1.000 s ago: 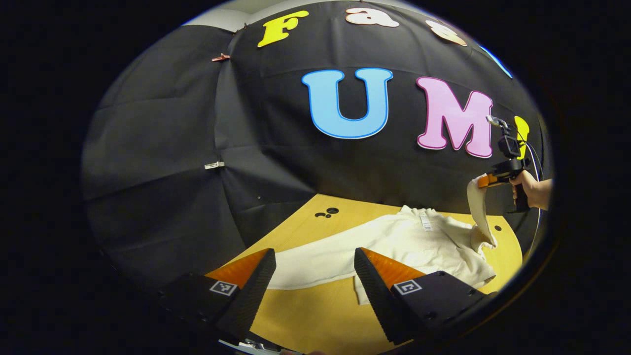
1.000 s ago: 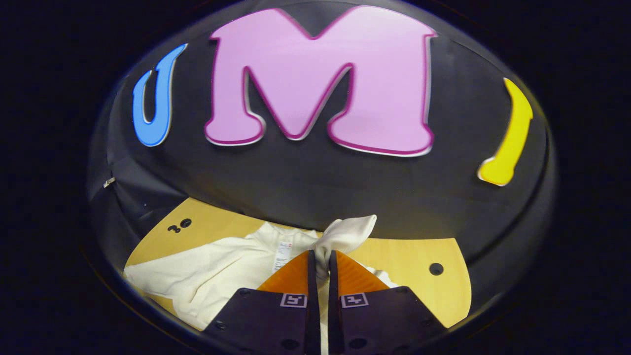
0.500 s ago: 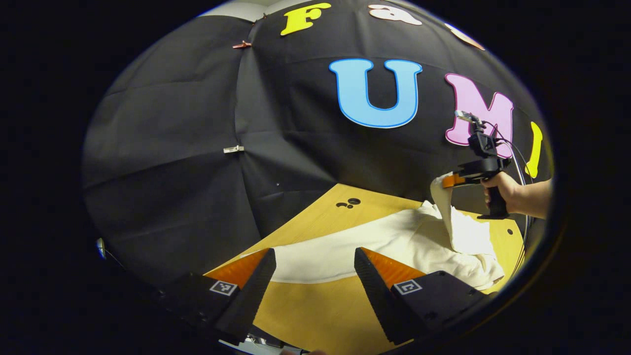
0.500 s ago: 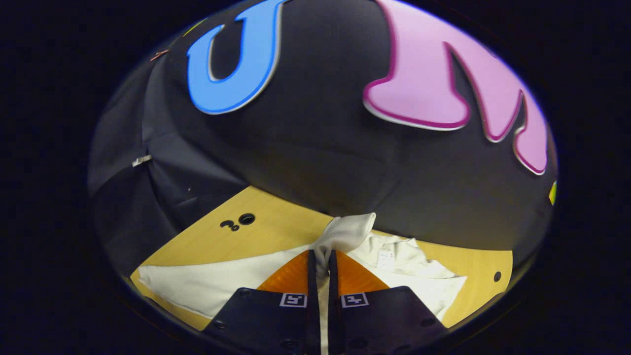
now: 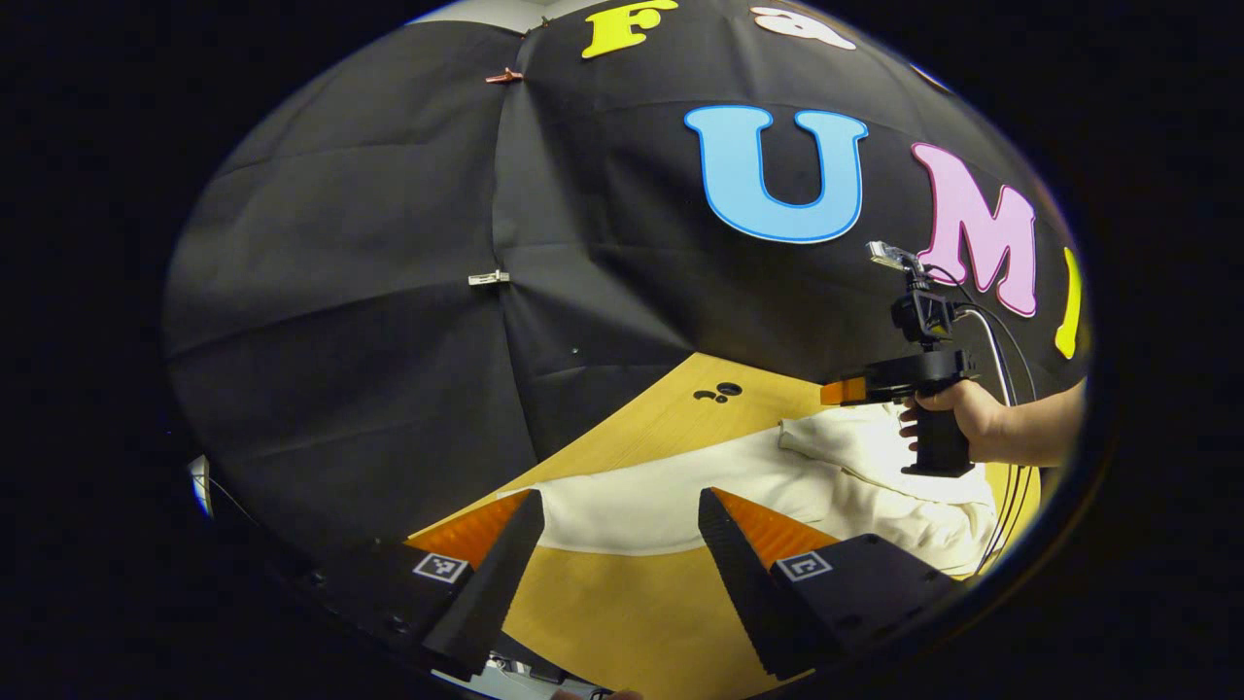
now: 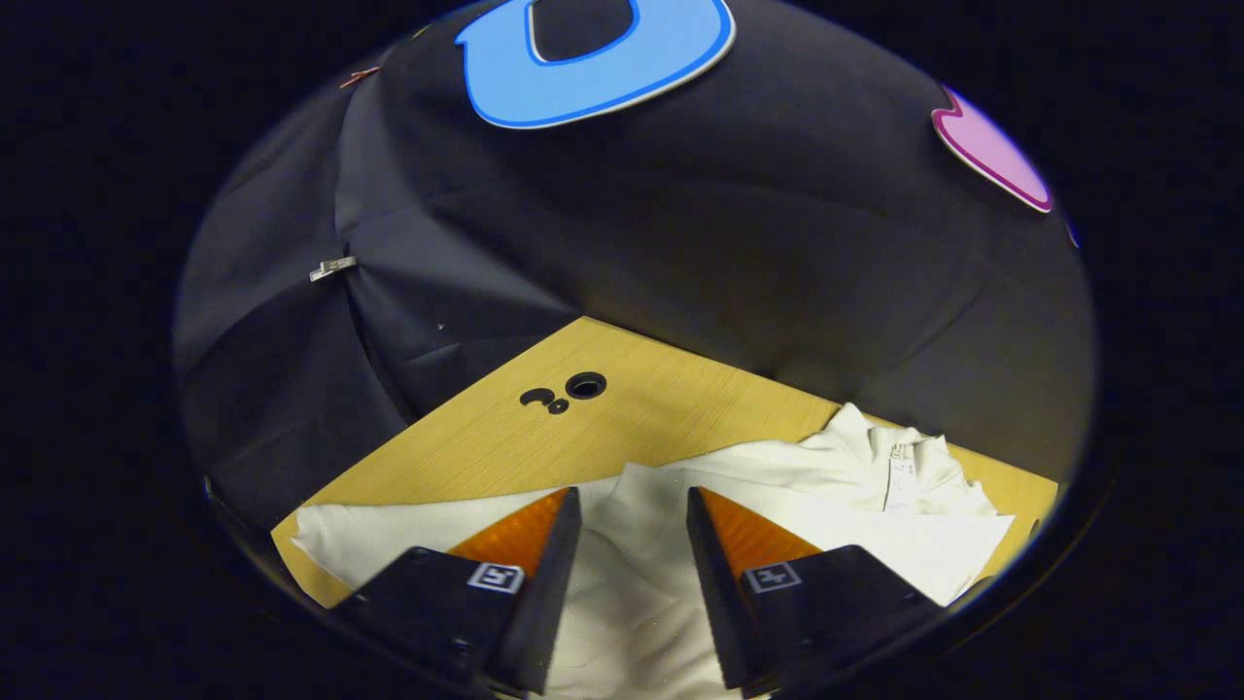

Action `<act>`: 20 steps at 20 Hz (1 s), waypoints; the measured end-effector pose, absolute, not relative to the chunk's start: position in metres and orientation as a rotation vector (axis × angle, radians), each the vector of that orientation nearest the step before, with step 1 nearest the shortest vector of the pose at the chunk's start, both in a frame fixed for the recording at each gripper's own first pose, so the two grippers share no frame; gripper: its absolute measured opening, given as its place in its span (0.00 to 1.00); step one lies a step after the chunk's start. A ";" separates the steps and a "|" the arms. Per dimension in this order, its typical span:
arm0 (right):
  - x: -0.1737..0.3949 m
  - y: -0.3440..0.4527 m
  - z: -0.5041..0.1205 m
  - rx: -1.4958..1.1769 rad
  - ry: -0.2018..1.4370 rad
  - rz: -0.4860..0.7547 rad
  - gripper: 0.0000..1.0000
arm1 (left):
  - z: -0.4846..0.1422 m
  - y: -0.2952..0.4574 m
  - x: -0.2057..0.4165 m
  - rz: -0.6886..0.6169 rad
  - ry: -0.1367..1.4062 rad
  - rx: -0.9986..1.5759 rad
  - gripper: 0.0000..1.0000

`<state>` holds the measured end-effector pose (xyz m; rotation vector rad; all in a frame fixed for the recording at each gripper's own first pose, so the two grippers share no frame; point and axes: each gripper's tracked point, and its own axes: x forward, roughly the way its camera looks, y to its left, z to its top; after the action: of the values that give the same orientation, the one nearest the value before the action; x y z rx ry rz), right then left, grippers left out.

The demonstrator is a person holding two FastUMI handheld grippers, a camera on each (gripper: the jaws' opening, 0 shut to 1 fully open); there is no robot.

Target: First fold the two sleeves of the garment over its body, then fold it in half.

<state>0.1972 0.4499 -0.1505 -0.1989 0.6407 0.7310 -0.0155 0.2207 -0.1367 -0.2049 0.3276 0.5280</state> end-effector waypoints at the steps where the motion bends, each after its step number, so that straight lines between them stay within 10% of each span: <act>1: 0.194 0.446 -0.149 -0.200 0.637 0.728 0.73 | -0.142 0.223 -0.016 0.534 0.331 -0.206 0.99; 4: 0.200 0.420 -0.133 -0.169 0.608 0.676 1.00 | -0.152 0.235 -0.017 0.553 0.342 -0.206 0.99; 20: 0.192 0.125 -0.030 -0.142 0.430 0.180 0.99 | -0.275 0.349 0.012 0.628 0.535 -0.247 0.99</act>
<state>0.1922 0.1252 -0.0303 -0.1417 0.4305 0.1801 0.0117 0.3488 -0.2745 -0.2465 0.5345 0.6277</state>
